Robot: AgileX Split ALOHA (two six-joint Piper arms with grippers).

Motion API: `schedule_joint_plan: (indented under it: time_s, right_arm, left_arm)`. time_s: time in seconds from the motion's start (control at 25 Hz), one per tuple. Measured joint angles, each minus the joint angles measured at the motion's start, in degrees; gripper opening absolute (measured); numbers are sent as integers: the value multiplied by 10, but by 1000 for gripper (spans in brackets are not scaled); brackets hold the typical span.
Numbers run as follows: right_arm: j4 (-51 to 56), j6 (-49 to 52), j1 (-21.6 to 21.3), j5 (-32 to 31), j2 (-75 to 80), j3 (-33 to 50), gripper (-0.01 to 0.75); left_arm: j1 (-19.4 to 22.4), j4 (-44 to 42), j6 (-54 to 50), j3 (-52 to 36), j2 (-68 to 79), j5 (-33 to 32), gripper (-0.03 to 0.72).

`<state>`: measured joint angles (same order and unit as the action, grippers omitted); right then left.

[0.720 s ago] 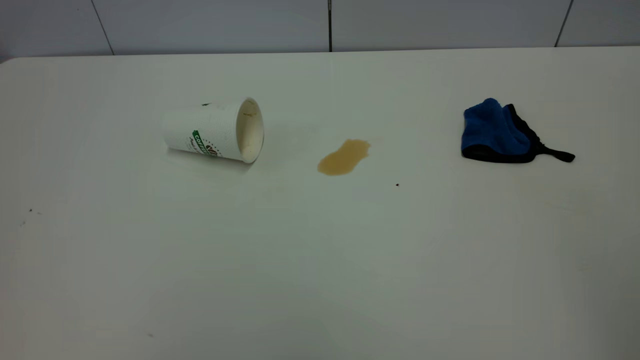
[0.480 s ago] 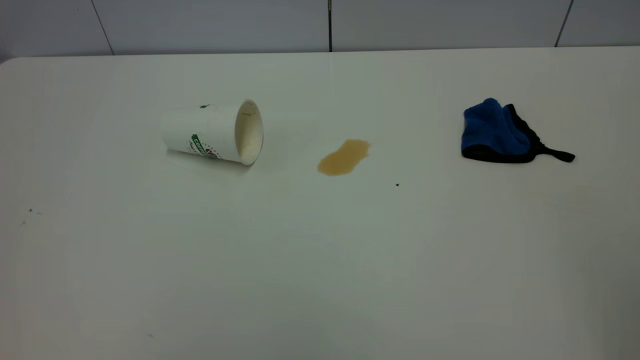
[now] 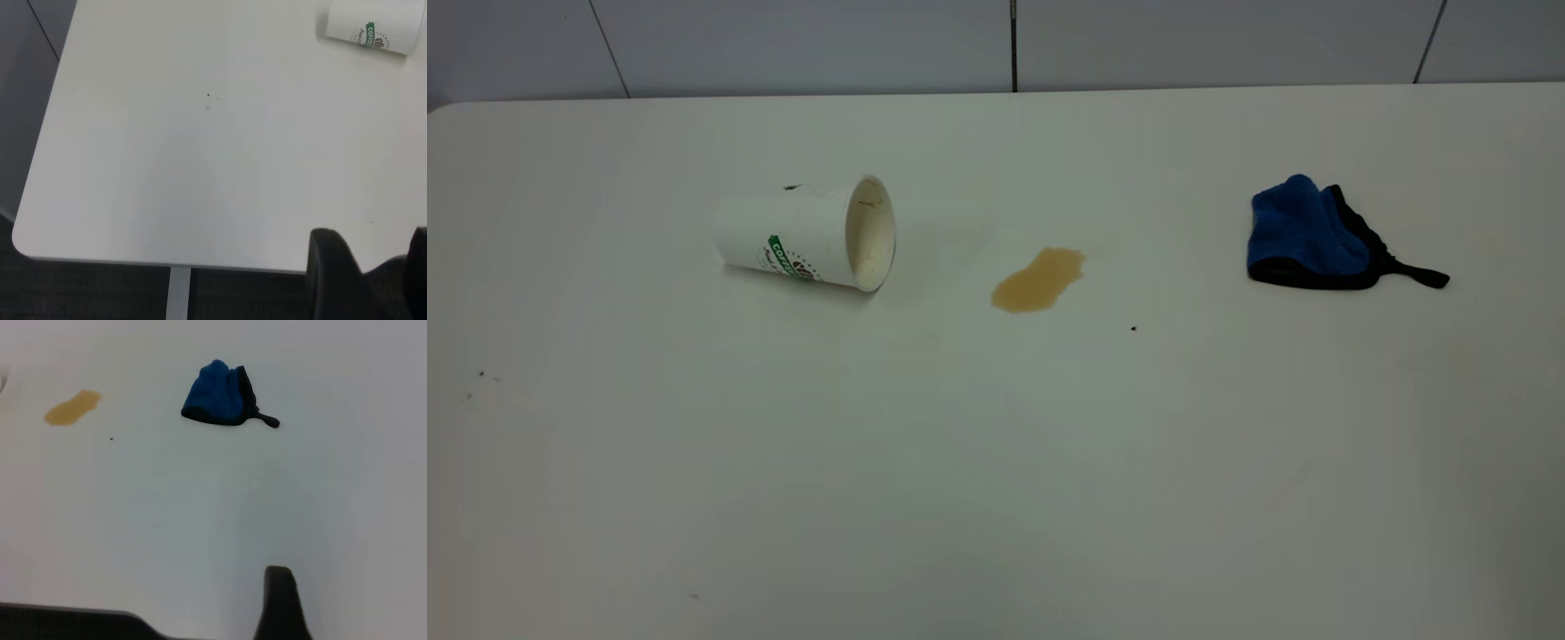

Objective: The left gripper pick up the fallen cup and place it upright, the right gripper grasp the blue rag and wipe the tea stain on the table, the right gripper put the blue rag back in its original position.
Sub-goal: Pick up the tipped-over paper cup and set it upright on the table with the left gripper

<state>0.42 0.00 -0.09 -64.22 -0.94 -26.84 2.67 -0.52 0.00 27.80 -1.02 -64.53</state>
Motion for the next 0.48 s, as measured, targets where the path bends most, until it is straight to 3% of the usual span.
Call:
schedule_joint_plan:
  time_s: [0.48]
  right_arm:
    - [0, 0, 0, 0, 0, 0, 580]
  left_arm:
    - [0, 14, 0, 0, 0, 0, 295]
